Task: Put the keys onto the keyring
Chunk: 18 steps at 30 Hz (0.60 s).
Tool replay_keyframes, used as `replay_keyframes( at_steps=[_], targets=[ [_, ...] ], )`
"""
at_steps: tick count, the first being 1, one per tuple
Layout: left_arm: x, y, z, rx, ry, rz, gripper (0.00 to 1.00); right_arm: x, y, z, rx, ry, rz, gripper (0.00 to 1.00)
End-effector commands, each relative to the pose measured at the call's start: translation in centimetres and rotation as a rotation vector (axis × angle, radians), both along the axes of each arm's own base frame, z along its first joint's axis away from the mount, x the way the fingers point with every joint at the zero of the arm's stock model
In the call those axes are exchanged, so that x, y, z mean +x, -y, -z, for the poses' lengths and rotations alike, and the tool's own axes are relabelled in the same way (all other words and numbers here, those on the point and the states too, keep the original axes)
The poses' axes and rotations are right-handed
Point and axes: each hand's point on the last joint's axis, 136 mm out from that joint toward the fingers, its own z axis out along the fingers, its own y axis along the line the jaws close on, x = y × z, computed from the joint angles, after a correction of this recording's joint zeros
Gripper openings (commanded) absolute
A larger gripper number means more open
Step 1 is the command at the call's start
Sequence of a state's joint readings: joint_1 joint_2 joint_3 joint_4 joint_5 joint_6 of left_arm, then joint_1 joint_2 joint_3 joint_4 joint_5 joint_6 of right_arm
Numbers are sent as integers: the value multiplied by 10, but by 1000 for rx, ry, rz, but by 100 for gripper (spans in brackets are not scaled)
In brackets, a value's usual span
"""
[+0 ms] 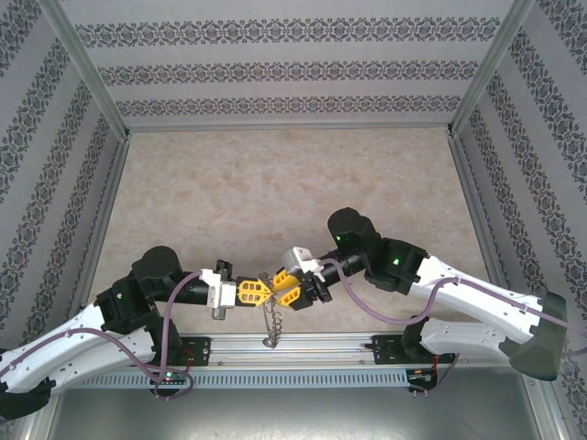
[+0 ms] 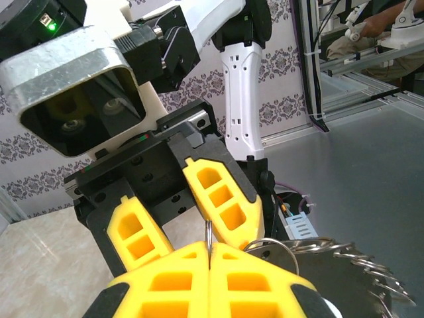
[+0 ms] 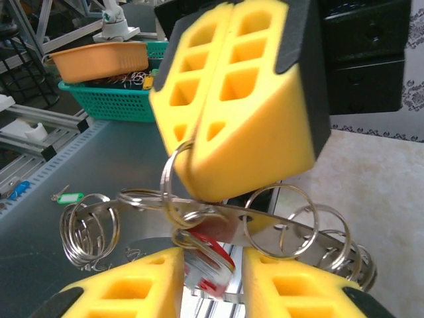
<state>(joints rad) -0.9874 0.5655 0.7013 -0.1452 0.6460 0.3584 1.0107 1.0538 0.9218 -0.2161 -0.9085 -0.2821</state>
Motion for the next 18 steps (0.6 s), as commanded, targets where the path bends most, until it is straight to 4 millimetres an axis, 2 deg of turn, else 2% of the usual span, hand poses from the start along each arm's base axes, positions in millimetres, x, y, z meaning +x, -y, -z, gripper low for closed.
replay_keyframes(
  at_steps=[1, 6, 12, 18],
  targets=[
    [-1, -2, -17, -65, 23, -2, 0, -12, 4, -7, 44, -4, -51, 33],
    [-1, 0, -17, -68, 24, 1, 0, -11, -1, -3, 41, -17, -48, 33],
    [-1, 0, -18, -69, 25, 0, 0, -4, -9, 2, 21, -18, -27, 16],
    [-1, -2, -17, -67, 25, -7, 0, -2, -7, 4, 14, -4, -3, 4]
  ],
)
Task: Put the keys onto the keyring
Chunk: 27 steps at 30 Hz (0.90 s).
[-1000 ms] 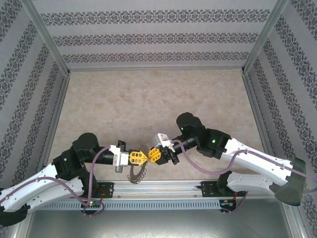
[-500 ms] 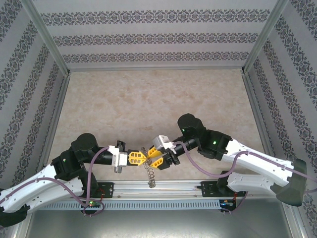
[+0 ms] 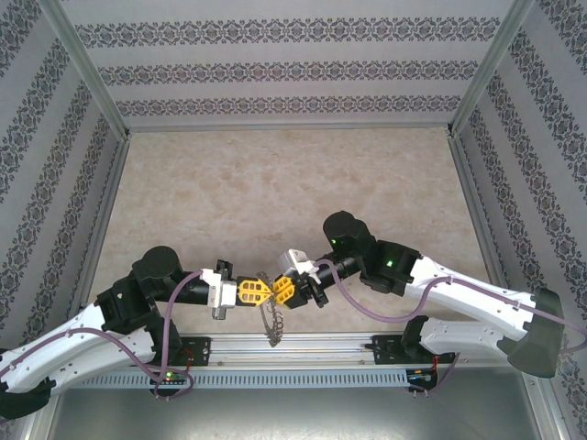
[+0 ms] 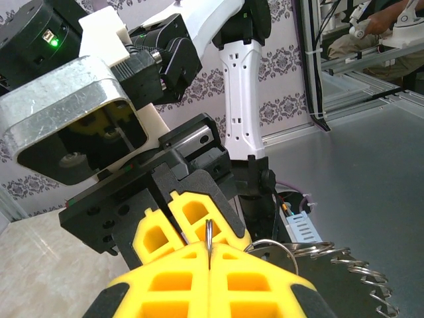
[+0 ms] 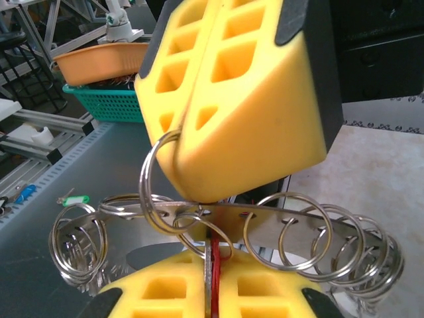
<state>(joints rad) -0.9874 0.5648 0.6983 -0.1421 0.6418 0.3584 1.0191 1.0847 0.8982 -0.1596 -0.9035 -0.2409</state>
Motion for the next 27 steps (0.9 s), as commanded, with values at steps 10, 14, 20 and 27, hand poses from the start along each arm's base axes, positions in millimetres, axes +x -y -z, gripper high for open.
replay_keyframes(
  at_steps=[10, 14, 20, 27],
  targets=[
    [-1, -2, -13, -46, 14, -5, 0, -7, 12, -21, 58, 74, 7, 0],
    [-1, 1, -10, -35, 8, 3, 0, -8, 12, -23, 57, 71, 1, 0],
    [2, 2, -7, -19, 5, -5, 0, -6, 12, -26, 56, 69, 16, 0],
    [8, 0, -1, 14, 7, -44, 0, 1, 22, -29, 51, 97, 85, 0]
  ],
)
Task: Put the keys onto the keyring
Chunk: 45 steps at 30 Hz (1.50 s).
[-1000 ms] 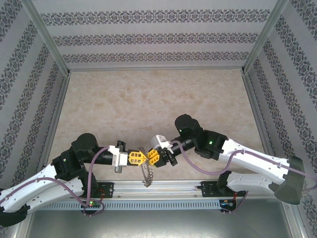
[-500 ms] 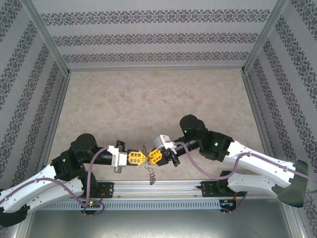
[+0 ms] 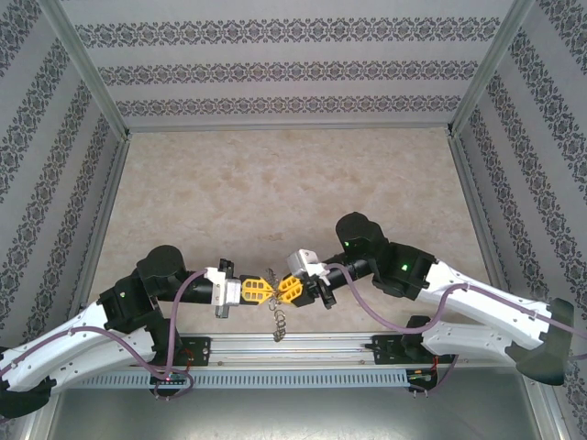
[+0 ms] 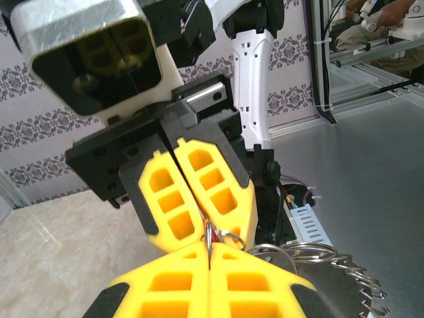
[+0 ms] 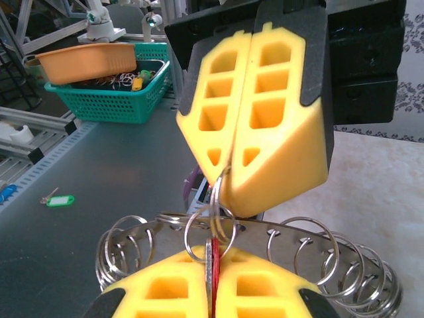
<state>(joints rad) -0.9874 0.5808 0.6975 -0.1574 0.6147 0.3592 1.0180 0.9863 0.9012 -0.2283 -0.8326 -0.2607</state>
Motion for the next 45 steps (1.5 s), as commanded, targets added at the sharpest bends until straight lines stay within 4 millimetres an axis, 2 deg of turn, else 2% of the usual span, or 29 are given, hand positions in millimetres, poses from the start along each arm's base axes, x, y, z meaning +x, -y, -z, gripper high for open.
replay_keyframes(
  at_steps=[1, 10, 12, 13, 15, 18, 21, 22, 27, 31, 35, 38, 41, 45],
  targets=[
    [3, -2, -7, -6, 19, -23, 0, 5, 7, -15, 29, 40, 46, 0],
    [26, 2, 9, 34, 1, -135, 0, 35, 10, -21, 19, 29, 162, 0],
    [32, 3, 14, 34, -8, -168, 4, 42, 9, -21, 10, 19, 184, 0],
    [36, 2, 16, 33, -18, -191, 11, 48, 9, -20, -2, 11, 203, 0],
    [47, 1, 21, 22, -34, -253, 29, 62, 9, -19, -22, -9, 249, 0],
    [68, -5, 30, 2, -64, -380, 46, 95, 10, -15, -59, -64, 345, 0],
    [87, -14, 42, -5, -101, -509, 57, 134, 10, -10, -82, -138, 422, 0],
    [92, -17, 46, -2, -114, -547, 73, 148, 10, -6, -93, -158, 447, 0],
    [108, -29, 59, -47, -169, -670, 99, 214, 2, 15, -167, -189, 570, 0],
    [123, -43, 73, -59, -224, -795, 100, 274, 2, 34, -199, -219, 676, 0],
    [129, -51, 83, -59, -265, -862, 100, 330, 0, 56, -223, -262, 765, 0],
    [130, -54, 84, -82, -267, -874, 100, 356, -6, 69, -238, -279, 790, 0],
    [131, -58, 77, -128, -250, -879, 100, 375, -12, 85, -238, -315, 796, 0],
    [131, -63, 73, -145, -253, -894, 100, 381, -17, 107, -248, -360, 785, 0]
  ],
)
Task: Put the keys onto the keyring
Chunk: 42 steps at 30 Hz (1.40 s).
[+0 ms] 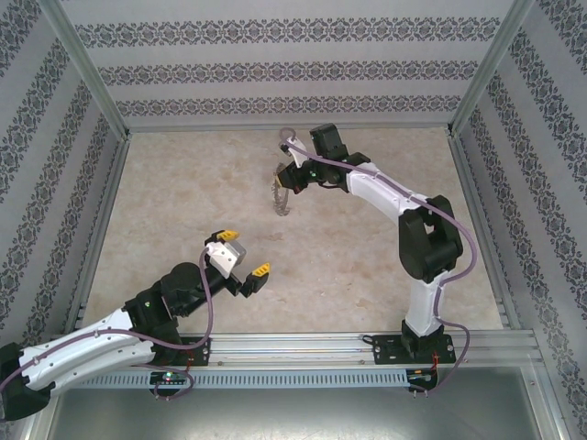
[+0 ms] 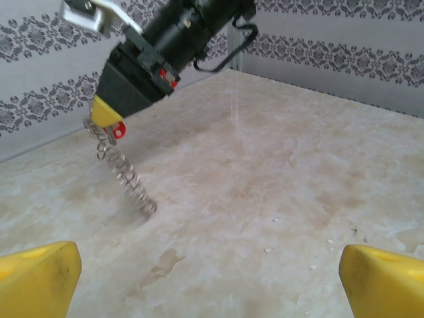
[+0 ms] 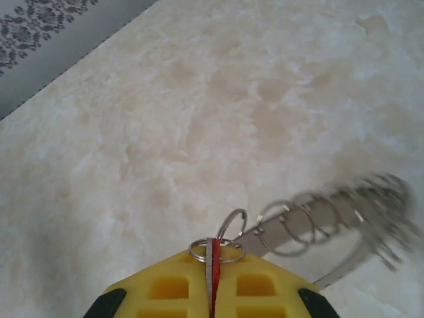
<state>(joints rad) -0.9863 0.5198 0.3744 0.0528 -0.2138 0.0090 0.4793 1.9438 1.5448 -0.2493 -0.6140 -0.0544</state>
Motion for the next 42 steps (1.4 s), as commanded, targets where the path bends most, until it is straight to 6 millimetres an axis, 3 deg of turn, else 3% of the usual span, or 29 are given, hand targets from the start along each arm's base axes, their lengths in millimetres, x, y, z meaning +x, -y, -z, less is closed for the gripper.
replay_keyframes(
  at_steps=[1, 9, 19, 27, 42],
  targets=[
    [4, -6, -19, -89, 26, -37, 100, 9, -9, -10, 64, 16, -6, 0],
    [3, 2, -22, -70, 17, -9, 100, -7, 3, 39, 62, -84, 41, 0],
    [14, 9, -21, -54, 9, -24, 100, -74, 23, 84, 78, -174, 73, 0],
    [25, 9, -15, -66, -47, -59, 100, -114, 50, 125, 34, -252, 133, 10],
    [34, -1, 3, -85, -109, -92, 100, -135, 68, 130, 29, -244, 195, 21]
  ],
)
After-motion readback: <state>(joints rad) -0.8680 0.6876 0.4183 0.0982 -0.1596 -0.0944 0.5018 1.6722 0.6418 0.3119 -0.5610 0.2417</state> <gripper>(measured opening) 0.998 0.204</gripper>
